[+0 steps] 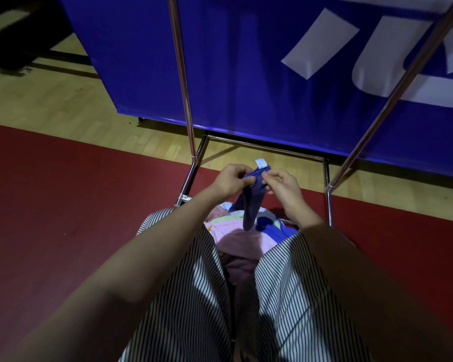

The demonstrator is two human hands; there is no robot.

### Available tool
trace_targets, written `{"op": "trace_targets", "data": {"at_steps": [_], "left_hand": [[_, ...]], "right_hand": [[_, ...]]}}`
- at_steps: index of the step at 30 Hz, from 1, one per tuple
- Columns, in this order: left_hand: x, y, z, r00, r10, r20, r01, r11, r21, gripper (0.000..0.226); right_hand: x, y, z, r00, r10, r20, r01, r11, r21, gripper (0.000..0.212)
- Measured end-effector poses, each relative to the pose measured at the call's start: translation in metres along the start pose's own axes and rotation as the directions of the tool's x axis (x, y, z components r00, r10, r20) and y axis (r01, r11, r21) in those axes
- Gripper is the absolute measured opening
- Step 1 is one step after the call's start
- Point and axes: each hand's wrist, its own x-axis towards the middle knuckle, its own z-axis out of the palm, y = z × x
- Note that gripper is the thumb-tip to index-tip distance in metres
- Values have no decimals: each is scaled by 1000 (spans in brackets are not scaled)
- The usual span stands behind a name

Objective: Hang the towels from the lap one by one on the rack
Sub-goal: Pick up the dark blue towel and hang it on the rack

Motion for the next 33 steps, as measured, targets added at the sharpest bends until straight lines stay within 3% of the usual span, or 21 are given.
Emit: {"op": "trace_targets", "data": {"at_steps": [1, 4, 6, 11, 15, 17, 19, 23, 26, 28, 30, 33], "left_hand": [[-1, 1, 0, 1000, 12, 7, -13, 1000, 29, 17], [0, 1, -1, 999, 51, 12, -51, 998, 31, 18], [0, 2, -2, 998, 64, 16, -64, 998, 15, 17], [-5, 10, -2, 995, 81, -53, -86, 991, -104, 7], [-9, 15, -6, 976, 15, 215, 45, 961, -273, 32], [-11, 14, -5, 943, -29, 331, 109, 968, -224, 41], [-13, 15, -2, 927, -75, 368, 136, 980, -143, 34], [-11, 15, 3, 988, -22, 153, 47, 986, -160, 18], [-9, 19, 0, 996, -59, -65, 32, 933, -357, 15], [-7, 18, -5, 983, -102, -151, 27, 901, -433, 16], [-7, 18, -7, 979, -132, -154, 41, 874, -484, 18], [-10, 22, -7, 984, -180, -5, 143, 797, -587, 32]], "right_hand": [[0, 1, 0, 999, -19, -31, 19, 1000, -22, 8], [2, 5, -1, 999, -29, 27, 31, 995, -91, 44], [1, 5, 0, 995, -23, 93, 29, 997, -66, 39], [1, 1, 0, 999, -49, 8, 48, 997, 65, 28], [2, -4, -1, 999, -27, -38, 34, 978, 205, 24], [-2, -6, -2, 998, -60, -21, 63, 945, 320, 14], [-5, -7, -5, 994, -102, -33, 107, 905, 411, 11], [0, -6, -7, 998, 16, -57, 10, 905, 425, 30], [0, -4, -4, 972, 169, 161, -203, 953, 224, 44], [-6, -2, -1, 924, 161, 347, -217, 968, 128, 30], [-9, 2, 2, 902, 121, 414, -166, 983, 75, 18], [-7, 4, 6, 939, 67, 338, -113, 986, 119, 19]]}}
